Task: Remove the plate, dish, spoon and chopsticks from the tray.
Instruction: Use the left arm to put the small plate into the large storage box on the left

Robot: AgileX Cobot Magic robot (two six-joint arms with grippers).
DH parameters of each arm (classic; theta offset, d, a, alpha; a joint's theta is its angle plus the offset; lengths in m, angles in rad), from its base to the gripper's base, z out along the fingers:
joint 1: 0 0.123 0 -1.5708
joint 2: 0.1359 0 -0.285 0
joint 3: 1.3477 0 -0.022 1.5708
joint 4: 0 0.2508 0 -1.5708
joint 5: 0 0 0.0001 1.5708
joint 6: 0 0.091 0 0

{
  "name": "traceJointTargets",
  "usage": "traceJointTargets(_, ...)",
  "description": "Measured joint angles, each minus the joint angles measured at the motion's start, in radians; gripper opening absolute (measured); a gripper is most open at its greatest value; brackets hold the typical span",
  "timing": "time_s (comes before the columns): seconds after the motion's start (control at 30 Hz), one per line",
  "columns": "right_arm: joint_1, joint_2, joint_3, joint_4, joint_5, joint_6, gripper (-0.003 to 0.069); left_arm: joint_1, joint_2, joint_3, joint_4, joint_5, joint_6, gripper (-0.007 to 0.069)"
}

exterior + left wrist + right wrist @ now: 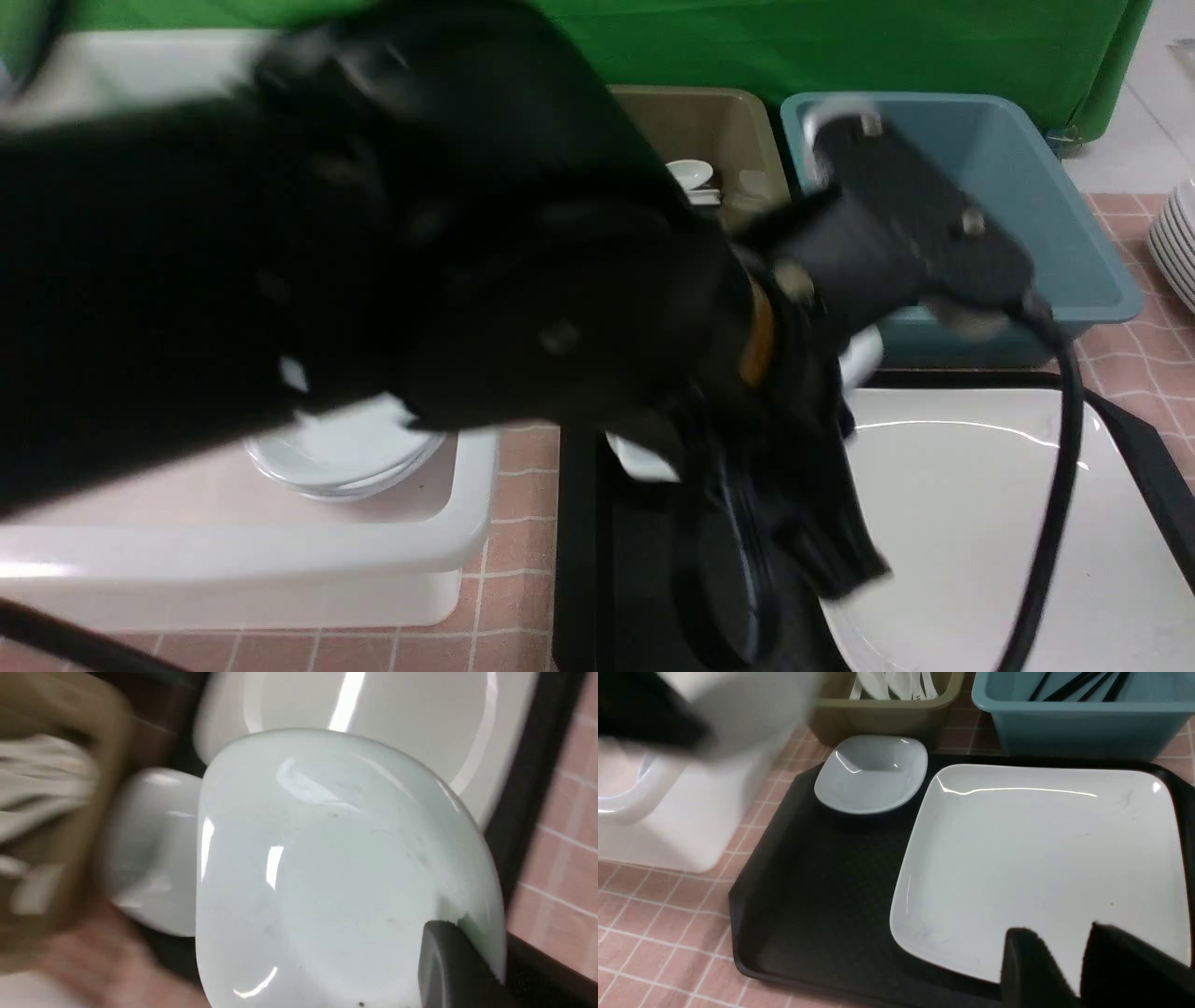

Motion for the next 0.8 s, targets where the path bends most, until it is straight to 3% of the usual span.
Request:
traceJointTargets(0.1, 0.0, 0.0, 0.0, 0.0, 0.0, 0.0, 0.024, 0.02, -0.058, -0.049, 0.229, 0.124, -0.058, 0.0007)
traceJointTargets(0.17, 0.0, 0.0, 0.0, 0.0, 0.0, 0.0, 0.024, 0.082, -0.096, -0.045, 0.282, 0.186, -0.068, 0.0007)
traceJointTargets(0.27, 0.0, 0.0, 0.0, 0.0, 0.0, 0.0, 0.024, 0.279, -0.116, 0.029, 0.197, 0.205, -0.016, 0.0007)
traceJointTargets(0.3, 0.0, 0.0, 0.0, 0.0, 0.0, 0.0, 0.024, 0.279, -0.116, 0.029, 0.189, 0.203, -0.011, 0.0007)
traceJointTargets(0.33, 0.0, 0.0, 0.0, 0.0, 0.0, 0.0, 0.024, 0.371, -0.106, 0.088, 0.133, 0.179, 0.026, 0.0007)
traceJointTargets(0.37, 0.0, 0.0, 0.0, 0.0, 0.0, 0.0, 0.024, 0.461, -0.091, 0.134, 0.083, 0.136, 0.057, 0.0007)
traceJointTargets(0.4, 0.0, 0.0, 0.0, 0.0, 0.0, 0.0, 0.024, 0.473, -0.089, 0.142, 0.083, 0.127, 0.057, 0.0007)
traceJointTargets(0.5, 0.0, 0.0, 0.0, 0.0, 0.0, 0.0, 0.024, 0.653, -0.039, 0.245, -0.034, -0.056, 0.157, 0.0007)
traceJointTargets(0.57, 0.0, 0.0, 0.0, 0.0, 0.0, 0.0, 0.024, 0.712, -0.011, 0.282, -0.114, -0.131, 0.248, 0.0007)
traceJointTargets(0.7, 0.0, 0.0, 0.0, 0.0, 0.0, 0.0, 0.024, 0.73, 0.035, 0.311, -0.207, -0.19, 0.373, 0.0007)
traceJointTargets(0.8, 0.0, 0.0, 0.0, 0.0, 0.0, 0.0, 0.024, 0.729, 0.068, 0.313, -0.223, -0.192, 0.401, 0.0007)
